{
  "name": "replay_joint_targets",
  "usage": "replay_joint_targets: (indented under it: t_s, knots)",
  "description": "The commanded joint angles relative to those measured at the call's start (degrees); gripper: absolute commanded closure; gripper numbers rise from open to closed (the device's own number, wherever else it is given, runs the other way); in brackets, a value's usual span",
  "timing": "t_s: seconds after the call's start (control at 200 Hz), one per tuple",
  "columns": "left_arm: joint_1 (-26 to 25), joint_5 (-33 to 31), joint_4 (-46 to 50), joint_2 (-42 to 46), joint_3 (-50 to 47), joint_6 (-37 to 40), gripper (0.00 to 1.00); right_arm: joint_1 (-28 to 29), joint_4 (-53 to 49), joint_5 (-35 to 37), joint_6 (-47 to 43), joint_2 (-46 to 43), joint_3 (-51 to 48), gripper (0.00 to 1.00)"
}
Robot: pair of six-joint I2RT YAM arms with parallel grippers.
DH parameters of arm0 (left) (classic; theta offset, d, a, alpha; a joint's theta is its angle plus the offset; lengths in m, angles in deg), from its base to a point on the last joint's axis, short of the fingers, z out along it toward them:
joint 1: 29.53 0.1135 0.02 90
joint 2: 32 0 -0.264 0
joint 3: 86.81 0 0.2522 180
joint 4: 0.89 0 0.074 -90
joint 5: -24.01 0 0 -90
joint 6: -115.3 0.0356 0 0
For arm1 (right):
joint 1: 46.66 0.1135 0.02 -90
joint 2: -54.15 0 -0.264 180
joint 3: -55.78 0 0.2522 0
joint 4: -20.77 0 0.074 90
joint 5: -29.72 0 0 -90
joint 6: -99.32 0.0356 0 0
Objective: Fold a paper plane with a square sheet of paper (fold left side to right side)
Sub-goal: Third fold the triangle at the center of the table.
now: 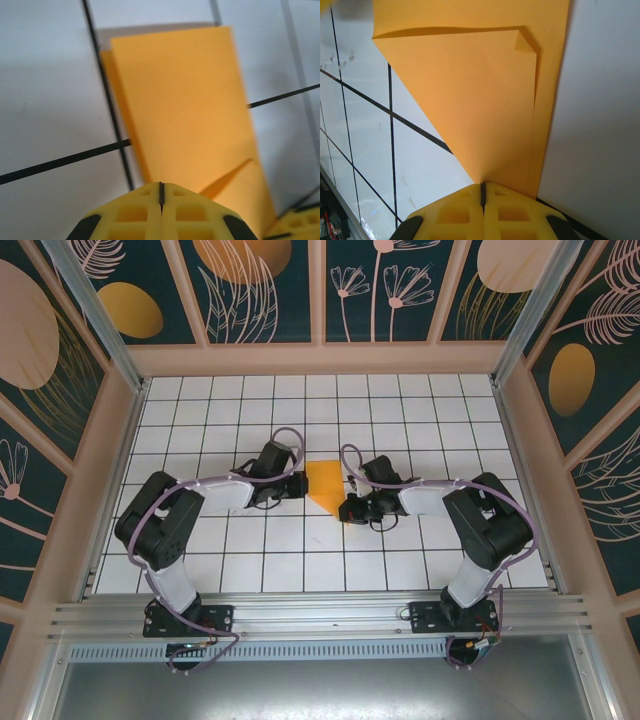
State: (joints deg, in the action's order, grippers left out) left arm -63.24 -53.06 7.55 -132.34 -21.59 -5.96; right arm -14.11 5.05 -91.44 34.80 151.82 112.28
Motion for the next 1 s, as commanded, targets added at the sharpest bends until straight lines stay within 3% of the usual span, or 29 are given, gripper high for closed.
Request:
replay_joint_targets:
  t_s: [0.0, 0.24, 0.996]
  knots:
    - [-2.03, 3.05, -1.02, 4.61, -1.0, 0.31, 0.99, -0.65, -8.13, 4.88, -0.25, 1.18, -2.09, 1.0]
    - [-7.65, 5.36, -3.58, -1.89, 1.77, -1.34, 0.99, -0.65, -8.11, 5.07, 0.01, 1.28, -1.96, 1.0]
    - [-7.76, -2.53, 2.38, -12.49, 5.67, -0.03, 0.99, -0.62, -12.9, 5.46, -0.43, -3.57, -3.45, 1.0]
